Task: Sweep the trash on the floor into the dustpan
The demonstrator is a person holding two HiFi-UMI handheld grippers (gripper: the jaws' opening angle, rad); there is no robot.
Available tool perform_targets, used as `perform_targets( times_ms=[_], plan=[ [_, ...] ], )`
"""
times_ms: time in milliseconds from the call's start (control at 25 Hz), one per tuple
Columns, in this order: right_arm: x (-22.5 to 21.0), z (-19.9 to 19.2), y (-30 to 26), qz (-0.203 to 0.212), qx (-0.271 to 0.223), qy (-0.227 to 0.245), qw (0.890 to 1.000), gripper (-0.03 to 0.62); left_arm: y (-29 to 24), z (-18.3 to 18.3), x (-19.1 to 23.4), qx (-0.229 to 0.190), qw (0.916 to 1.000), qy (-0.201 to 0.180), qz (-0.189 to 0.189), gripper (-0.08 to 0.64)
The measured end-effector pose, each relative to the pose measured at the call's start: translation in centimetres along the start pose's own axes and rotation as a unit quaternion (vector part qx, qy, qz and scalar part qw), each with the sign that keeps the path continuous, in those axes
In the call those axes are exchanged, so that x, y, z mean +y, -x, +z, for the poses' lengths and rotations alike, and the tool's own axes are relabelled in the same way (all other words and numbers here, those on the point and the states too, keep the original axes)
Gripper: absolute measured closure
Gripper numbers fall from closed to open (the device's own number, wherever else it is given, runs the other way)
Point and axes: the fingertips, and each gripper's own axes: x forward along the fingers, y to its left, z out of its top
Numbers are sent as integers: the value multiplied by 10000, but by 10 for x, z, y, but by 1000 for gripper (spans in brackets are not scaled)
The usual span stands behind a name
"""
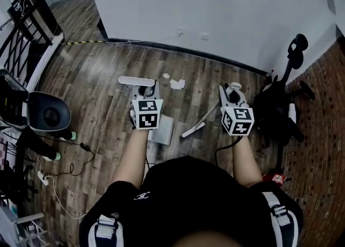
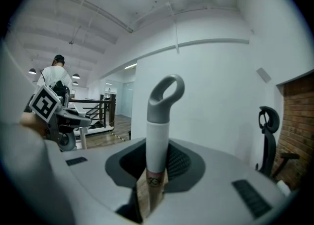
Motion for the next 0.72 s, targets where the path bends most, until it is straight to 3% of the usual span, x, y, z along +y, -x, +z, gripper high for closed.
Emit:
perform_targets(
  times_ms=[320,720],
  plan=[
    [8,25,-41,-233,-106,-50,9997,510,-35,10,35,-1,9998,-54,-166,462],
    [-34,14,-151,251,-34,-298,9992,509,-128,27,58,289,9992,-175,234,462]
  ],
)
